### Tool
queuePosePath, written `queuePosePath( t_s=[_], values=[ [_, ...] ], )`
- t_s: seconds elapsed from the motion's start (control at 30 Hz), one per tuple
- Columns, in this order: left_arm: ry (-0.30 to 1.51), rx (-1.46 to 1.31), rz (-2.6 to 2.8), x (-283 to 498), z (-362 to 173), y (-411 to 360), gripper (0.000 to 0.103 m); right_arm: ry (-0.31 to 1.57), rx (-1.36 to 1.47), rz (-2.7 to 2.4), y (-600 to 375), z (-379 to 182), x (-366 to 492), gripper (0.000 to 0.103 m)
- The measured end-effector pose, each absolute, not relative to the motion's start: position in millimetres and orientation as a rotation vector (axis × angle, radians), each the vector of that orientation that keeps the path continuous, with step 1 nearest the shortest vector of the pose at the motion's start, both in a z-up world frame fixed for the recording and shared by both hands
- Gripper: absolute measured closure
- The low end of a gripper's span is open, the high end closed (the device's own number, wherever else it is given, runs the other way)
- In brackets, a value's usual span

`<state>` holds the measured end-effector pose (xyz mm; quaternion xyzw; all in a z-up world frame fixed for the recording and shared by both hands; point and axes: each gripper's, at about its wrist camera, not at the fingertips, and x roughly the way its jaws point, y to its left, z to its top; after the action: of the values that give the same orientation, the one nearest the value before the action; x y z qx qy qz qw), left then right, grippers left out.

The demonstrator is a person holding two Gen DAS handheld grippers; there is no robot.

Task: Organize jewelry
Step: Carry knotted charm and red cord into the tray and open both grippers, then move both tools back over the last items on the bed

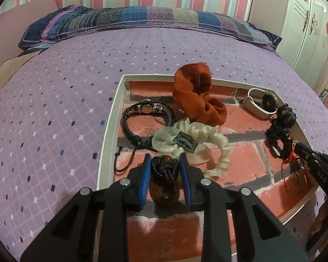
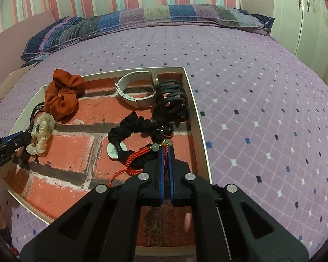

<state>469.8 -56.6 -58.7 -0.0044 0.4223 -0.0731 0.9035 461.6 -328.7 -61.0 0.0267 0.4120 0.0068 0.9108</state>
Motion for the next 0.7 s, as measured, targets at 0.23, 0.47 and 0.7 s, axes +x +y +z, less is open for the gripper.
queuePosePath(
  t_s=[0.23,0.47,0.7],
  values=[
    [0.824,0.023,-0.147,454,-39,-59,0.043,0.819,0.016,0.016,-322,-48,449,0.055],
    [0.755,-0.003,-0.178,423,2,-55,0.028,0.766,0.026,0.051,-318,-15,416,0.023],
    [0.67,0.026,-0.137,360,35,-24,0.013,0.715,0.044,0.047,-318,9,353,0.004]
  ],
)
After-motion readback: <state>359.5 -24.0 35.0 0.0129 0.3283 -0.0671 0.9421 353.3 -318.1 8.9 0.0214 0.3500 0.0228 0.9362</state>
